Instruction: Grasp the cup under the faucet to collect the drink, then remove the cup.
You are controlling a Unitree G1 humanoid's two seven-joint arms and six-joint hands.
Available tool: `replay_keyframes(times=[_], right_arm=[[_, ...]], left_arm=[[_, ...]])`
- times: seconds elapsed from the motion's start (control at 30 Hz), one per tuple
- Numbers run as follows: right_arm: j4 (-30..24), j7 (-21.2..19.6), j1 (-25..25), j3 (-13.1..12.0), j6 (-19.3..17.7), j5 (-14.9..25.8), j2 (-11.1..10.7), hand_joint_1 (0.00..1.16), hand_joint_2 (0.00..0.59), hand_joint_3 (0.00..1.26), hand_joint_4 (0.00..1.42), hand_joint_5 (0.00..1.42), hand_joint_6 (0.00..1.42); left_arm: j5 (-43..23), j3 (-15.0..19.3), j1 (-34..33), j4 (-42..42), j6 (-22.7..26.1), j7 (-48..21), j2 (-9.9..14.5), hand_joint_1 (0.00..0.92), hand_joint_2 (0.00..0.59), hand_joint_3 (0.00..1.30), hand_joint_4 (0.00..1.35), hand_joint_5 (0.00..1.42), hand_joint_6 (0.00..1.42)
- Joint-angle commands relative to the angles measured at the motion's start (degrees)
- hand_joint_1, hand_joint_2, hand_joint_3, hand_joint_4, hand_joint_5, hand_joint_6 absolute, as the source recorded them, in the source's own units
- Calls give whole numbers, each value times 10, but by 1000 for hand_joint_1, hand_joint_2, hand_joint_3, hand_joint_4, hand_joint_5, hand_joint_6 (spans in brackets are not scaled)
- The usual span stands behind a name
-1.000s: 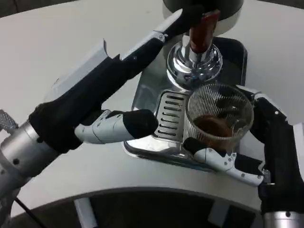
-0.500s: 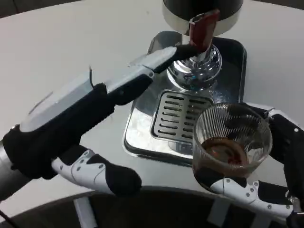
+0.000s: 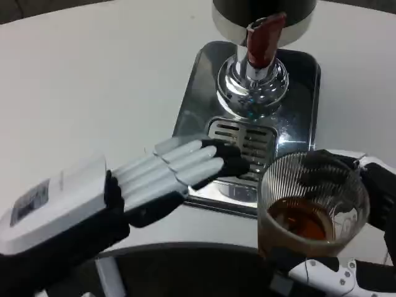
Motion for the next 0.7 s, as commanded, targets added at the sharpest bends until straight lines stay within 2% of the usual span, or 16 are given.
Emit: replay_keyframes(times=[0.03, 0.17, 0.27, 0.37, 0.57, 0.7], right_arm=[[-20, 4, 37, 19, -18, 12, 0, 1009, 134, 807, 824, 939, 813], [-24, 1, 63, 32, -32, 1, -4, 1009, 134, 807, 824, 939, 813], [-34, 6, 77, 26, -34, 7, -12, 1009, 134, 807, 824, 939, 813], [-39, 12, 83, 21, -34, 16, -20, 1007, 134, 807, 824, 939, 813], [-39, 18, 96, 24, -40, 24, -29, 1000, 133, 807, 824, 939, 813], [-30, 15, 98, 35, -47, 20, -29, 998, 133, 807, 824, 939, 813]], left_arm=[[21, 16, 51, 13, -66, -3, 14, 0, 50, 62, 0, 1, 0], [40, 10, 79, 40, -126, 6, 10, 0, 50, 62, 0, 0, 0], [69, 8, 90, 57, -181, 14, 10, 0, 50, 62, 0, 0, 0], [87, 9, 97, 69, -214, 24, 17, 0, 53, 62, 0, 0, 0], [112, 16, 114, 92, -257, 42, 35, 0, 58, 62, 0, 0, 0], [128, 21, 120, 102, -267, 58, 43, 0, 60, 62, 0, 0, 0]])
